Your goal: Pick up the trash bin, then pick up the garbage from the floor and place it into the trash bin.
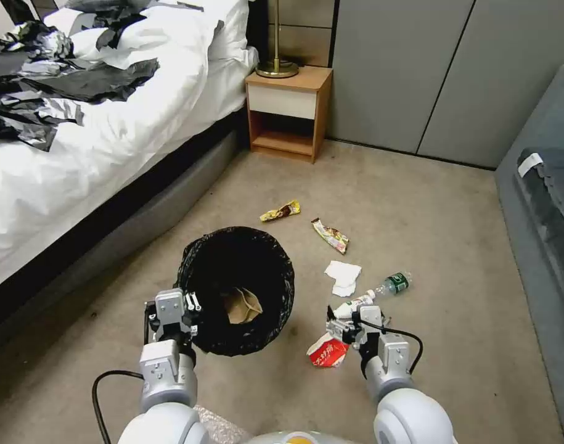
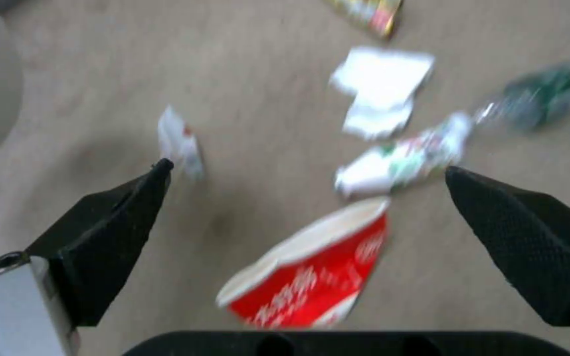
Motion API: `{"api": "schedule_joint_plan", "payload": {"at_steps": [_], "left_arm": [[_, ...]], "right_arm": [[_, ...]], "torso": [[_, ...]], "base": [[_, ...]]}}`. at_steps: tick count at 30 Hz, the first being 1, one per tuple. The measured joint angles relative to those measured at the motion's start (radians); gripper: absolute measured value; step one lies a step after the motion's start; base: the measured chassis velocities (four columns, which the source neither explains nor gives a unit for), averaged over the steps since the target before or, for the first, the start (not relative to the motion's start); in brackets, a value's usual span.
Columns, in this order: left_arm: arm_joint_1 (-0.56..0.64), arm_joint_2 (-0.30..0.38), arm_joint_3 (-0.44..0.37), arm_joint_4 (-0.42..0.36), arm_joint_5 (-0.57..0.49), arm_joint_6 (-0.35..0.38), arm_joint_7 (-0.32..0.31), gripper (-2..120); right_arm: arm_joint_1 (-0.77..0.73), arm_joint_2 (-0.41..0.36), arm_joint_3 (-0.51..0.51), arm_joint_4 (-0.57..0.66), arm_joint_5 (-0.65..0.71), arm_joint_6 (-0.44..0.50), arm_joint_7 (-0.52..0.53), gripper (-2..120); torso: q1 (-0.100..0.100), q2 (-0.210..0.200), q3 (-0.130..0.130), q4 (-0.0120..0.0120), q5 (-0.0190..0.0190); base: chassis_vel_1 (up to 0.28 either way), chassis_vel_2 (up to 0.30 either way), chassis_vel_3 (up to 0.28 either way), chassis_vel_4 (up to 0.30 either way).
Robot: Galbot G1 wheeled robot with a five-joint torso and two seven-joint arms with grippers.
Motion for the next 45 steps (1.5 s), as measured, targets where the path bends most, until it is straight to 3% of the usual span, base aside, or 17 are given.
{"api": "schedule_joint_plan", "payload": {"at_steps": [8,17,39,45], "left_arm": [[0.01,0.003,0.003,0.001,0.01,-0.002,0.001,1],[0.014,-0.004,0.002,0.025,0.025,-0.007,0.003,1],[0.003,-0.004,-0.01,0.042,0.021,-0.007,0.009,1],[0.009,-0.005,-0.01,0.04,0.026,-0.009,0.009,1]], "right_arm": [[0.054,0.013,-0.011,-0.144,0.069,-0.014,0.021,100],[0.138,0.055,-0.011,-0.339,0.064,0.038,0.027,100],[0.234,0.085,0.002,-0.555,0.083,0.121,-0.026,100],[0.247,0.091,0.007,-0.599,0.072,0.15,-0.035,85]], "torso": [[0.0,0.0,0.0,0.0,0.0],[0.0,0.0,0.0,0.0,0.0],[0.0,0.0,0.0,0.0,0.0],[0.0,0.0,0.0,0.0002,0.0003]], "base": [[0.0,0.0,0.0,0.0],[0.0,0.0,0.0,0.0],[0.0,0.0,0.0,0.0],[0.0,0.0,0.0,0.0]]}}
